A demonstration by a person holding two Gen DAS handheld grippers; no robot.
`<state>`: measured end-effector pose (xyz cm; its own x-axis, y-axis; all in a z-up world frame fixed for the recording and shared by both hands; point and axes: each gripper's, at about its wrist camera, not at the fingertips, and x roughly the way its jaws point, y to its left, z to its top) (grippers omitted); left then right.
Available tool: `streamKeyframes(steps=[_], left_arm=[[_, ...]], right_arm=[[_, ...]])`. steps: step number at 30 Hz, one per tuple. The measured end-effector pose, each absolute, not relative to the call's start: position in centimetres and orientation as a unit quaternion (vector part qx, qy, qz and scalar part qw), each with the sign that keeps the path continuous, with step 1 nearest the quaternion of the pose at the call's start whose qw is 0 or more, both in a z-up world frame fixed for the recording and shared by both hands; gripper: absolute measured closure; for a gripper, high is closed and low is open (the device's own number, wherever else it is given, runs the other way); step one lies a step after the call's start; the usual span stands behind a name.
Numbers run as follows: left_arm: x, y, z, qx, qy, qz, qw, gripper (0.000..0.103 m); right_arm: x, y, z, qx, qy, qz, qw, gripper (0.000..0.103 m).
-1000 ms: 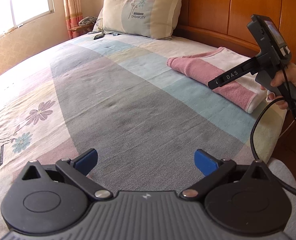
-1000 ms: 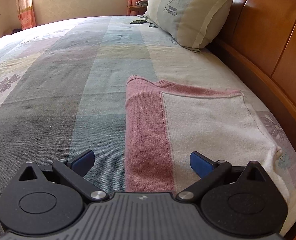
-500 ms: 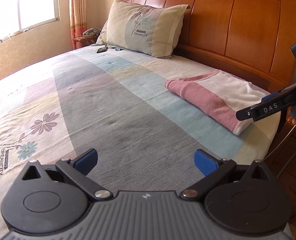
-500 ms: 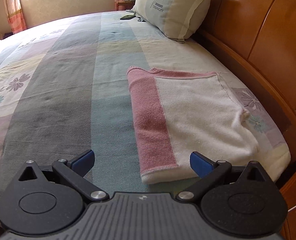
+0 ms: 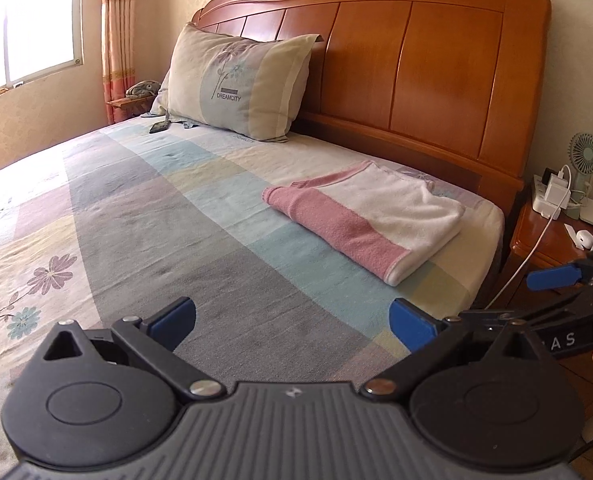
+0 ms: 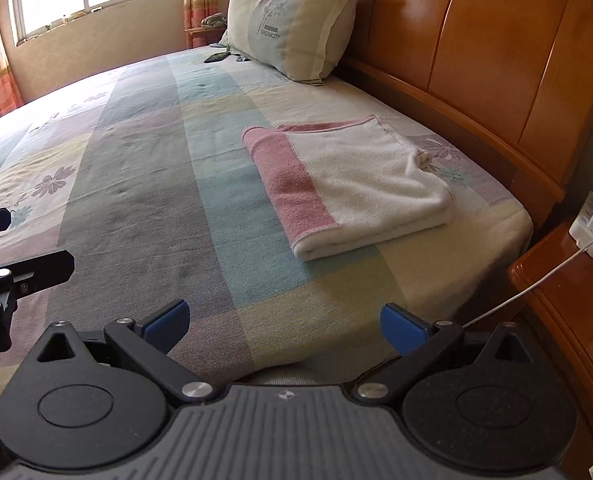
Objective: Fold clothes
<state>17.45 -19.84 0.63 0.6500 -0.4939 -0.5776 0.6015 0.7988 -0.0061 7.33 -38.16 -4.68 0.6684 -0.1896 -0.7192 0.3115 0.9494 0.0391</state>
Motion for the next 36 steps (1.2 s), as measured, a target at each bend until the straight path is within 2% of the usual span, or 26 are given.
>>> streamKeyframes(steps=[9,36], left_arm=[[15.6,-19.1,0.9,0.079,0.31,-0.278,0.906,0.001],[14.7,-18.9,0.9,0.08,0.321,-0.274,0.903,0.001]], right_arm=[[3.5,-36.8,-4.2,0.101,0.36,-0.147,0.916,0.0],[3.0,-35.7,-3.6,0.072,0.355,-0.141,0.921,0.0]])
